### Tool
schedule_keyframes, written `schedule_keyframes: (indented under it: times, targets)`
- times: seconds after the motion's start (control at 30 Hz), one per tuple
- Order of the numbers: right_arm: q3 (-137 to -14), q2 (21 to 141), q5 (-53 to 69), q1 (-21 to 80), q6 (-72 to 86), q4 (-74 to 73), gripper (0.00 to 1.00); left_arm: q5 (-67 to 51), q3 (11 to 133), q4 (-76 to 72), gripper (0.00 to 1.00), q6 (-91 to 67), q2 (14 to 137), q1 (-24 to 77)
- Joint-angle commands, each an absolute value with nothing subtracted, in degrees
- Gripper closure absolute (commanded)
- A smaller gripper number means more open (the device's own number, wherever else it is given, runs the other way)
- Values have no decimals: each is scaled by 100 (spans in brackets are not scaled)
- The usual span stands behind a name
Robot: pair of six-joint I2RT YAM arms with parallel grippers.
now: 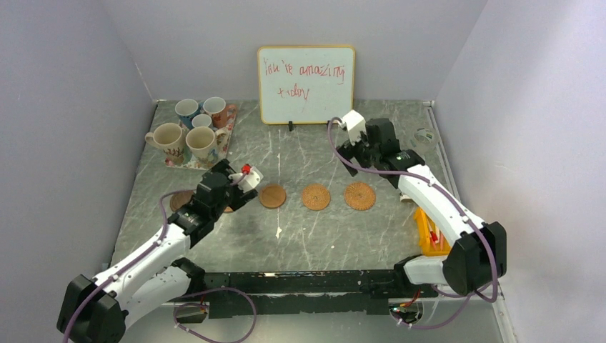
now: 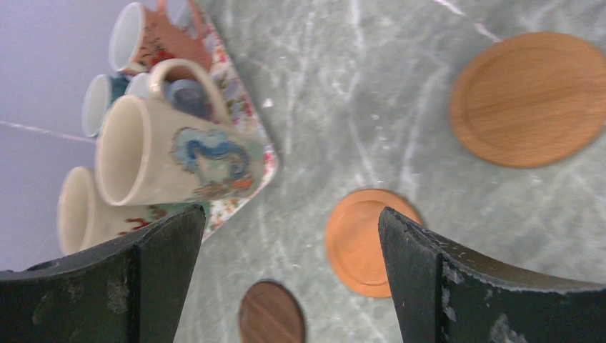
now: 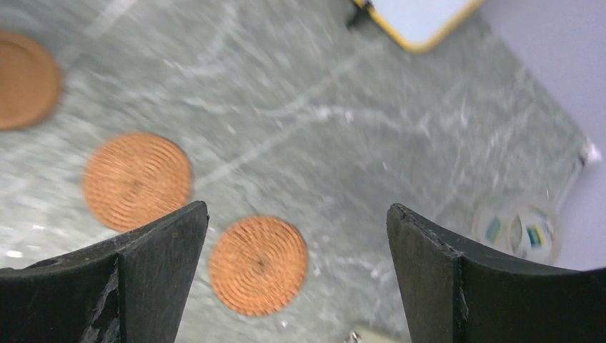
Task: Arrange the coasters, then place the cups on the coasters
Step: Move the coaster to the center of the board.
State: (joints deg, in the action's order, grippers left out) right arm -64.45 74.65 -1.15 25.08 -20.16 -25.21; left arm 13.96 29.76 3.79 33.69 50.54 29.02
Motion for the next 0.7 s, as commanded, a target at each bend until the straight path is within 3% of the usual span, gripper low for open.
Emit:
schedule_keyframes:
  times: [0.0, 0.33, 0.67]
  targets:
    - [-6801, 7438, 526, 3025, -1636, -2795, 0, 1391, 3393, 708, 4, 3625, 4943, 2343]
    - [-5656, 7174, 809, 3356, -1869, -1475, 0, 741, 3453, 368, 4, 2713, 5371, 1582]
    - [-5388, 7034, 1007, 3372, -1986, -1177, 0, 533, 3115, 66, 4, 2349, 5081, 1500]
